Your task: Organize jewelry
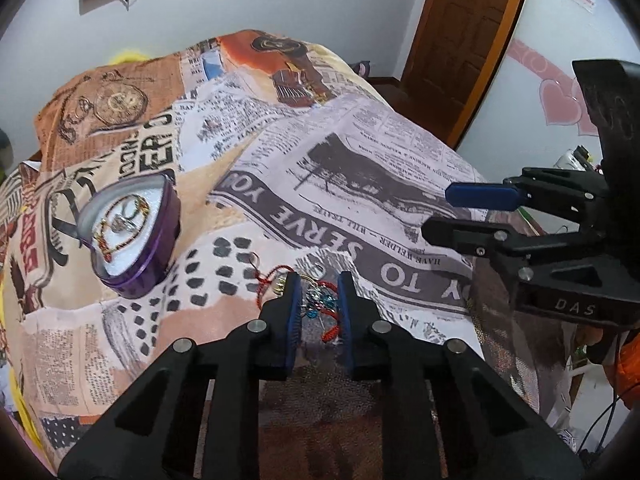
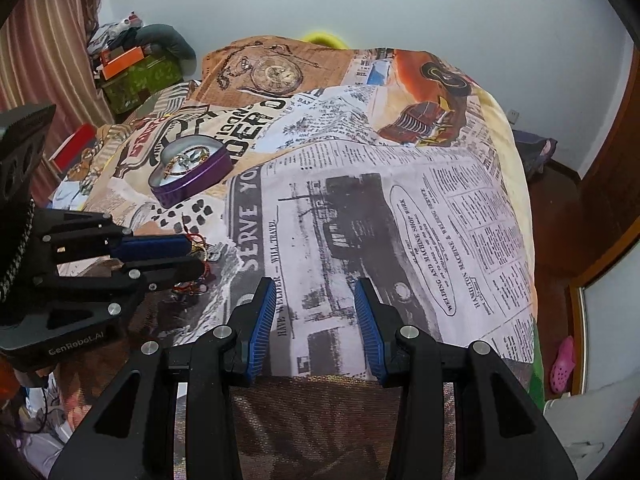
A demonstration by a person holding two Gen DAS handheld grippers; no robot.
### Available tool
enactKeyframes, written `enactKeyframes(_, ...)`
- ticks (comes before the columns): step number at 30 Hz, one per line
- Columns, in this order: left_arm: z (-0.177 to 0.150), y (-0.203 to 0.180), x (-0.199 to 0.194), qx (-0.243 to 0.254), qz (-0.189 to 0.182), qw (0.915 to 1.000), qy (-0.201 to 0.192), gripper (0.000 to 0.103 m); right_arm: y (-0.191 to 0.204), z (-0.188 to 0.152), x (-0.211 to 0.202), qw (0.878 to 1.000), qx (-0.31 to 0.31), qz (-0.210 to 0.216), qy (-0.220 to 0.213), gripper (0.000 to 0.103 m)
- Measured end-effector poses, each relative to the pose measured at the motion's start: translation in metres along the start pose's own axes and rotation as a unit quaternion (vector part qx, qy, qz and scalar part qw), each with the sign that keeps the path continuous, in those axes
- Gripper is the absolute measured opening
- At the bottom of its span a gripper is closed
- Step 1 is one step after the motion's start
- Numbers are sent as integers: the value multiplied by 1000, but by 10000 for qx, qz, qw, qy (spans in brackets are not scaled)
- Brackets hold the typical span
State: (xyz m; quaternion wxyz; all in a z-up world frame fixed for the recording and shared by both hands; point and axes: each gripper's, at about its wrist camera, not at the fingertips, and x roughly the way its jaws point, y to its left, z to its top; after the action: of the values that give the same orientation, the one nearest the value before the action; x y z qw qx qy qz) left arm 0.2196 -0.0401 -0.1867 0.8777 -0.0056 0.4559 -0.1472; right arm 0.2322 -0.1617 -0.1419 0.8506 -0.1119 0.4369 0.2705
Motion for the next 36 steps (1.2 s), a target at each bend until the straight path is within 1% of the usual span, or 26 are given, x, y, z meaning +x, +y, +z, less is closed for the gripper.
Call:
enactKeyframes(2,-1,-1,3,-2,23,10000,27,12,-1,0,1,10000,33,1,5,37)
enactKeyframes(4,-1,0,2,-45,-4,10000,-35,9,-2,-1,1,10000,78,36,5,37)
enactKeyframes(13,1,2,-22,-104,-51,9993,-345,8,5,0,-1,10000,2,51,12,37)
enactKeyframes(18,0,10,-42,-232,-80,9983,-528,8,14,2,-4,9999,-58,96,-31,37)
enactKeyframes(21,-5,17,-52,-282,-21,9978,-597,8,22,4,-6,9998,-128,129,-49,37)
enactKeyframes(26,-15,29,-61,-394,51,9974,-608,8,37,5,-3,9994,-227,252,-27,37)
enactKeyframes(33,-32,47,-64,-571,90,9968,-559,8,67,7,11,9974,-542,446,143,37)
enactKeyframes(36,-38,54,-63,-627,101,9966,-528,8,74,9,19,9965,-575,555,234,37)
